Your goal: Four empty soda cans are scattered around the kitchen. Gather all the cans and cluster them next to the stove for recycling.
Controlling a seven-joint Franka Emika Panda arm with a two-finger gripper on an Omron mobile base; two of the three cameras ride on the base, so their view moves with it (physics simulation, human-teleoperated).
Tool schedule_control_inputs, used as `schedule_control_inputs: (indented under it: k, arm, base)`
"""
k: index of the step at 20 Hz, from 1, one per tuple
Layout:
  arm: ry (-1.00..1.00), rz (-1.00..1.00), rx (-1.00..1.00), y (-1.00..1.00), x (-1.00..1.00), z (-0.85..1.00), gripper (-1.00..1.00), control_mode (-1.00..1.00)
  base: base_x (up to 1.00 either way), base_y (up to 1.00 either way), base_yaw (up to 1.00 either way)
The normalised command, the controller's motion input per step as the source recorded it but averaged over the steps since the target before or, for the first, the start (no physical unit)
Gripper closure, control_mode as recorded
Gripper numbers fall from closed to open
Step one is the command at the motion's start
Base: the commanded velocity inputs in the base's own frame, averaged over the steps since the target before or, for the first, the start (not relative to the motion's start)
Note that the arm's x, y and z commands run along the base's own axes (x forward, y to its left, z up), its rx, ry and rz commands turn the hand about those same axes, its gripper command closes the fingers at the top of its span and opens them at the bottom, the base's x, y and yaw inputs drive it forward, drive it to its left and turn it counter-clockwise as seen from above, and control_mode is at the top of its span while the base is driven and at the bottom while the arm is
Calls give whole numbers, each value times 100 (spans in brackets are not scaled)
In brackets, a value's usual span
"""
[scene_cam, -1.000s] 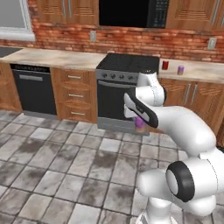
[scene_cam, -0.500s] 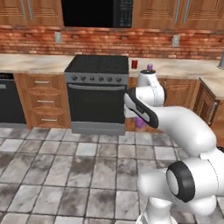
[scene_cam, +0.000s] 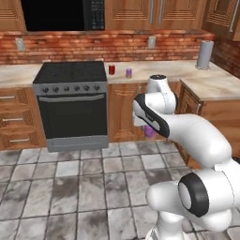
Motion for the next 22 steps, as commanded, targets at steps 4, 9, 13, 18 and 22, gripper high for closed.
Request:
schedule_control_inputs:
  k: [4, 9, 13, 18, 22]
  arm:
    - [0, 0, 0, 0, 0, 0, 100, 100]
    - [0, 0, 0, 0, 0, 0, 100, 100]
    - [0, 0, 0, 0, 0, 0, 100, 100]
    - [0, 0, 0, 0, 0, 0, 100, 100]
    - [0, 0, 0, 0, 0, 0, 100, 100]
  base:
    - [49, 17, -30]
    - [66, 33, -25]
    - [79, 41, -20]
    - [84, 48, -16]
    - [76, 48, -15]
